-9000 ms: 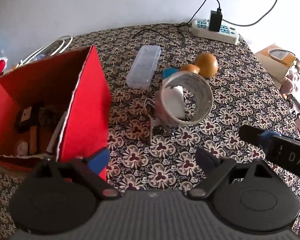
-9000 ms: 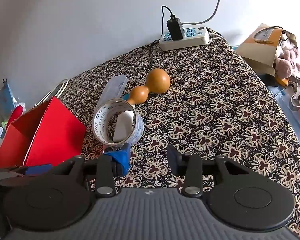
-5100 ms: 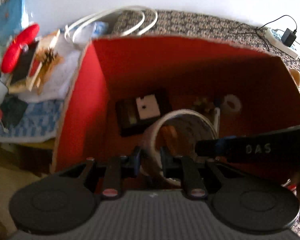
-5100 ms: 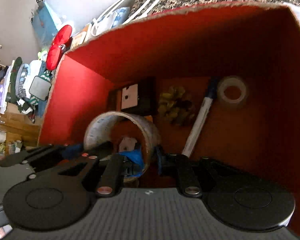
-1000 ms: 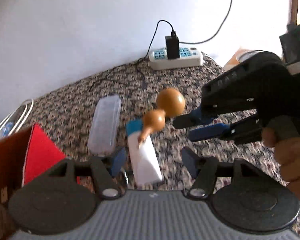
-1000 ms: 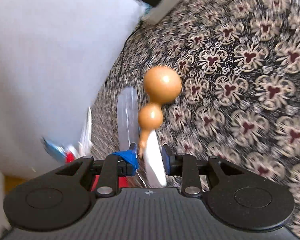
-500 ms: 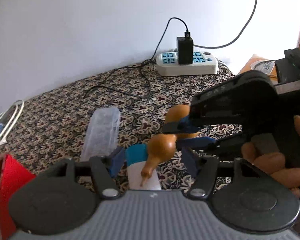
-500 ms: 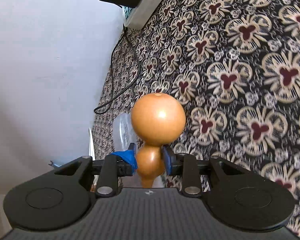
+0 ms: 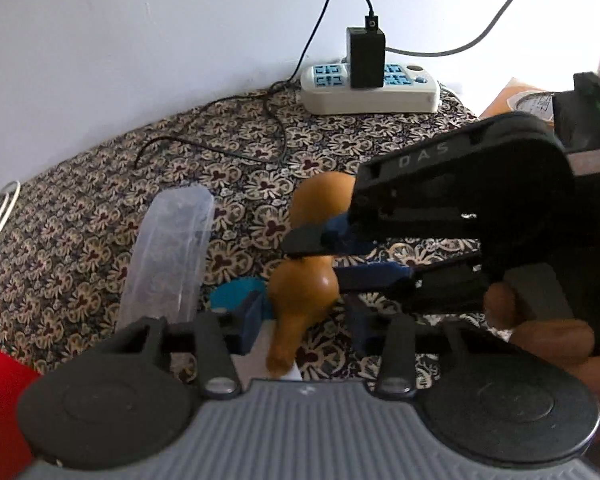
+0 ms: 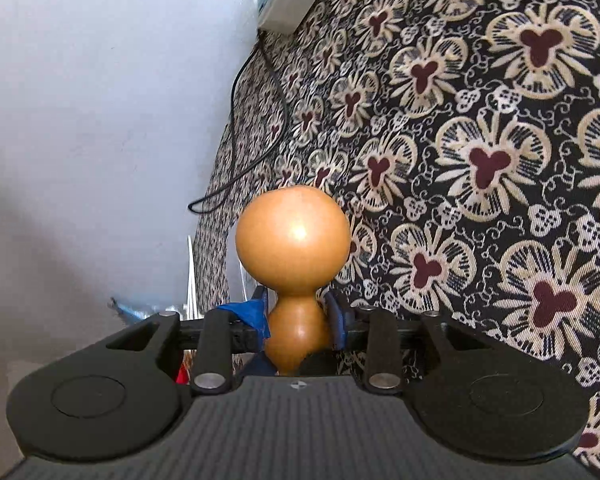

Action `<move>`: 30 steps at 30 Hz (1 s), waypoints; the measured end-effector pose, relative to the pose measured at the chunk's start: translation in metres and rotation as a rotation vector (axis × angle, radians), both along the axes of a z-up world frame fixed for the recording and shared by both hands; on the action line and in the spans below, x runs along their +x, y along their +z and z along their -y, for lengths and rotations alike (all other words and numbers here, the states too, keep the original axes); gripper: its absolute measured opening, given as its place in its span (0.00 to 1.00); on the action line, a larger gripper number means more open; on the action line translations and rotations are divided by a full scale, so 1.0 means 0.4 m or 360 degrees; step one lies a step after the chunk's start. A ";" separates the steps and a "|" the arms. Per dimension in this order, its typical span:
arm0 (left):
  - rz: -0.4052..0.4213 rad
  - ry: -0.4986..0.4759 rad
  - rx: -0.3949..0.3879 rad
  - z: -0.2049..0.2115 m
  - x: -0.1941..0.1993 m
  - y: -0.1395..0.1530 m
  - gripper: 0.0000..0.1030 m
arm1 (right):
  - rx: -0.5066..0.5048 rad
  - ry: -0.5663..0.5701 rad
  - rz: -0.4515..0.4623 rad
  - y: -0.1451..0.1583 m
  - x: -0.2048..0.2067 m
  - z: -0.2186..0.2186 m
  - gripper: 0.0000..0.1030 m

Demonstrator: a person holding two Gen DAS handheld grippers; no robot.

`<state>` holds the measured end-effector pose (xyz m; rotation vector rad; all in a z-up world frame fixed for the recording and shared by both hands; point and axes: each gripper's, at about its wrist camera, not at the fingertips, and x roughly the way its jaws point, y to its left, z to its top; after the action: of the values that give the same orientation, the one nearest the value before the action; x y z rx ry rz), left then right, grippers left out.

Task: Organize rigid objects
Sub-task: 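Carry the held gourd over the red box with the right tool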

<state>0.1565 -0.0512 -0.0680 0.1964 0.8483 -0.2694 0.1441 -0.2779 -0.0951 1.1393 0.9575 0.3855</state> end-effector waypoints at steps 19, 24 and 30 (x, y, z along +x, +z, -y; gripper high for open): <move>-0.0084 -0.0071 -0.0193 -0.041 -0.186 0.088 0.35 | -0.0081 0.0125 0.0054 0.010 -0.107 -0.003 0.14; -0.0107 -0.0073 -0.0219 -0.061 -0.267 0.098 0.34 | -0.0150 0.0174 0.0058 0.021 -0.165 -0.049 0.14; -0.0135 -0.0076 -0.0230 -0.090 -0.371 0.101 0.31 | -0.0241 0.0240 0.0076 0.030 -0.242 -0.113 0.14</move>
<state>0.0083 -0.0152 -0.0275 0.0704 0.9052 -0.3849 0.0472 -0.2328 -0.0830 0.9198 1.0163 0.4517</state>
